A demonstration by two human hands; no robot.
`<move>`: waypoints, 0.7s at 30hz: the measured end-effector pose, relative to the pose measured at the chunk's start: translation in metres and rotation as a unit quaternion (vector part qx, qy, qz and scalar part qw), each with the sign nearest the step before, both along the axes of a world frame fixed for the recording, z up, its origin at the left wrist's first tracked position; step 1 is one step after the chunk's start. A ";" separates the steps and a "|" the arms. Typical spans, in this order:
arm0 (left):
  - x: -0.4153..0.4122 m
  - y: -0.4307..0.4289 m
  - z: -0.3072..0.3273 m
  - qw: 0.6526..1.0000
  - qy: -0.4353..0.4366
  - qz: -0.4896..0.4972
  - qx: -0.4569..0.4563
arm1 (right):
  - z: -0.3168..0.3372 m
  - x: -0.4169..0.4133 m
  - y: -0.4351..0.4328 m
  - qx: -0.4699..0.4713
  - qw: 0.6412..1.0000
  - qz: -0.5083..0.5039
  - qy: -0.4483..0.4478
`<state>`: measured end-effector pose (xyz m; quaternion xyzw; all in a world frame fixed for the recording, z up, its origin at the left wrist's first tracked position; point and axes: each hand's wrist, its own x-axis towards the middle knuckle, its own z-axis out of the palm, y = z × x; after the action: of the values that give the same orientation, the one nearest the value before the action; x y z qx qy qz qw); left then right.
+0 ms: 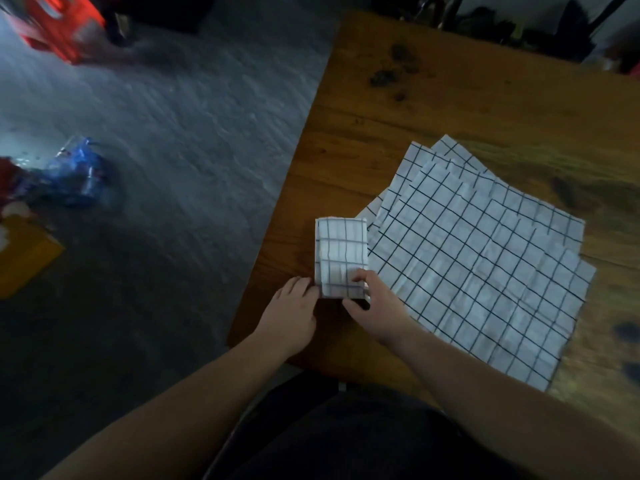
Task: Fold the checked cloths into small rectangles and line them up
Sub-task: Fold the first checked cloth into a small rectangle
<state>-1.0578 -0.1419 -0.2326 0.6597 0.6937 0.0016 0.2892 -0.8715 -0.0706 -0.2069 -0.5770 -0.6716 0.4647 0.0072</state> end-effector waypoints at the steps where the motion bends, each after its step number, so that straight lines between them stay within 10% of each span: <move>1: -0.003 -0.002 0.000 1.000 -0.002 0.018 -0.008 | -0.002 -0.001 -0.001 0.007 1.000 0.019 -0.024; 10: 0.002 0.000 0.005 0.999 -0.039 0.023 -0.004 | -0.010 -0.003 0.008 0.014 0.993 -0.111 -0.036; 21: 0.009 0.017 0.010 0.997 -0.064 0.043 -0.022 | -0.014 -0.016 0.030 -0.186 0.927 -0.324 0.033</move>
<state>-1.0487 -0.1252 -0.2223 0.6215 0.7014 0.0410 0.3466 -0.8879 -0.0411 -0.2209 -0.7384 -0.3489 0.5726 0.0724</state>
